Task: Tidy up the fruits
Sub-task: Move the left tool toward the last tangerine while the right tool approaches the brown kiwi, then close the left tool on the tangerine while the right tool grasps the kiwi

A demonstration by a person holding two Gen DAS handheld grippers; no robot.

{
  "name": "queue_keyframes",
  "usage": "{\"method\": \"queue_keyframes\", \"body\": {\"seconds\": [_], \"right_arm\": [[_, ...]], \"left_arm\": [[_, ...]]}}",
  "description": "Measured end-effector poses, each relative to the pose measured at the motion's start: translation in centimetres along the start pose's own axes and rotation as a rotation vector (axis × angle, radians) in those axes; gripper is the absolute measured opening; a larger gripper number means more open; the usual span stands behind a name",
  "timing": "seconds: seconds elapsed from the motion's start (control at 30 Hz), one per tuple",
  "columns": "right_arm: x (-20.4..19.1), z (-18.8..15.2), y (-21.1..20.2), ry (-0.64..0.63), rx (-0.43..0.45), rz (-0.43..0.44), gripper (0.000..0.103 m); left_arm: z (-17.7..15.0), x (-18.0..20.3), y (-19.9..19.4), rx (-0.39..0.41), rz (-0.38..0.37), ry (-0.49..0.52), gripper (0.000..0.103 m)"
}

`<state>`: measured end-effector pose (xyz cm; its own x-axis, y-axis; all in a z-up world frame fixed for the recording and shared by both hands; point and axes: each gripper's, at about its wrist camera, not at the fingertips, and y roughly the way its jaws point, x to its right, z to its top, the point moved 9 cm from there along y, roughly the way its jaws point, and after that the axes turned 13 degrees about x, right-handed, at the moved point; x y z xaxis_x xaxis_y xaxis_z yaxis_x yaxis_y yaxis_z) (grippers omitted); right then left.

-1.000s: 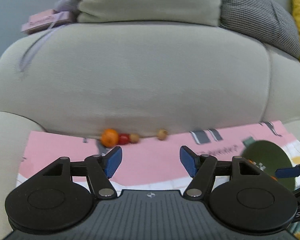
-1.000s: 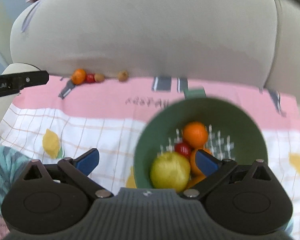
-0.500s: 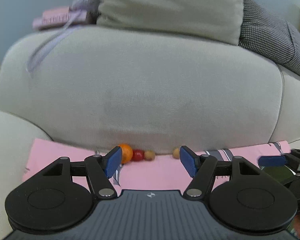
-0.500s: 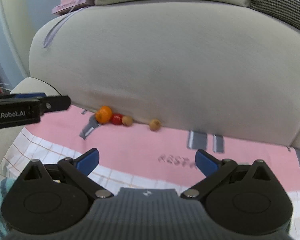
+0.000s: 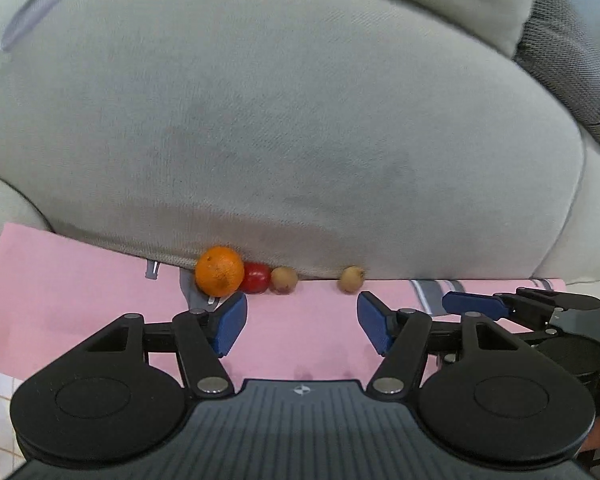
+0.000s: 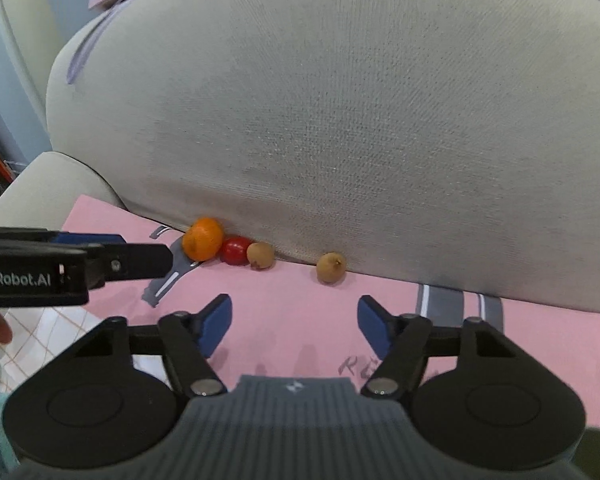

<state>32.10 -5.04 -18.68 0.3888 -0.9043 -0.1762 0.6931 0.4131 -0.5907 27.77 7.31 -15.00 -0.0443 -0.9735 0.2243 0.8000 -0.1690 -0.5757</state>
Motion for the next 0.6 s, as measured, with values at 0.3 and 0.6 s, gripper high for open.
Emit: {"method": "queue_keyframes", "body": {"seconds": [0.3,0.6], "right_arm": [[0.6,-0.3,5.3,-0.026,-0.037,-0.031,0.046],[1.8,-0.6,8.5,0.037,-0.061,-0.075,0.038]], "left_arm": [[-0.5,-3.1,4.6,-0.038,0.073,-0.010,0.068],[-1.4,-5.5,7.4,-0.042,0.130,-0.030,0.068]]}}
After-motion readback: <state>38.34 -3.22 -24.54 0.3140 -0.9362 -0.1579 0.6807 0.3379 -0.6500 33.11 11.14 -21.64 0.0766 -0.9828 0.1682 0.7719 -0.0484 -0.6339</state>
